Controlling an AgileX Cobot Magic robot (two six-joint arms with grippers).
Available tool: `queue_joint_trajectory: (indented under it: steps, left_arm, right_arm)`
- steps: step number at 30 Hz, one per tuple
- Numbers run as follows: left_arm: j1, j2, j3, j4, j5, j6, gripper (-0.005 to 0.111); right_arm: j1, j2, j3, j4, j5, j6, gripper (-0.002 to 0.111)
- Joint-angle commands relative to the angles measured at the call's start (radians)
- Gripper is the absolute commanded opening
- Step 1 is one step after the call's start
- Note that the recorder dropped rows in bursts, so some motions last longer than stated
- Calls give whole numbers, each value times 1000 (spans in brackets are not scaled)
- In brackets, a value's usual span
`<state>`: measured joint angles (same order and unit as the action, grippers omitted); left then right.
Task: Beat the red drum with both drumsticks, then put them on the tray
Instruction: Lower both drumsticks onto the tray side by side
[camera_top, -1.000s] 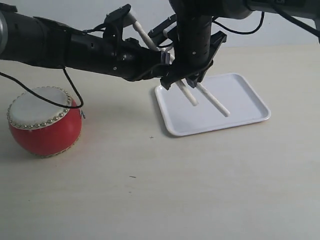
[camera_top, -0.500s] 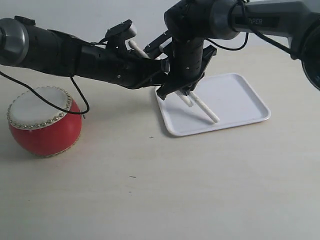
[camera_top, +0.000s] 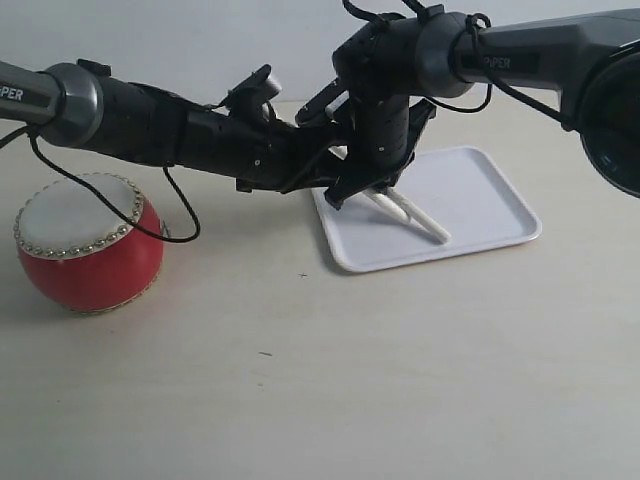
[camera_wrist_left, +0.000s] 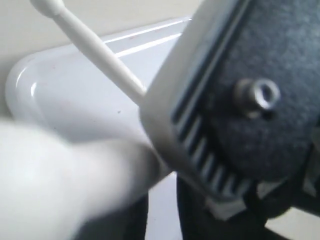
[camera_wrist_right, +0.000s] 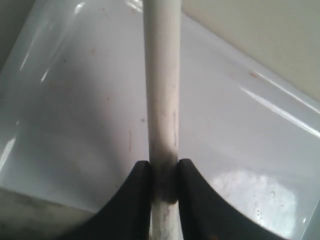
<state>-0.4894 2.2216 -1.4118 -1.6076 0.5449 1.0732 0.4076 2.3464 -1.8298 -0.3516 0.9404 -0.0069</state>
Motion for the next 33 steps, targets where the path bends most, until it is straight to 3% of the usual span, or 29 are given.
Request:
queue_joint_trajectory:
  steps: [1, 6, 16, 26, 33]
  left_arm:
    - [-11, 28, -25, 188, 4, -152, 0]
    - [-9, 30, -31, 297, -2, -302, 0]
    - [-9, 37, -31, 353, -1, -383, 0]
    - [-9, 37, -31, 354, -4, -370, 0]
    - [-9, 35, -31, 354, -3, -370, 19]
  right_arm:
    - [12, 6, -2, 65, -31, 12, 0]
    - [12, 6, -2, 124, -29, 7, 0]
    - [12, 7, -2, 159, -31, 0, 1]
    - [12, 7, -2, 161, -31, 0, 26]
    - [12, 7, -2, 161, -31, 0, 32]
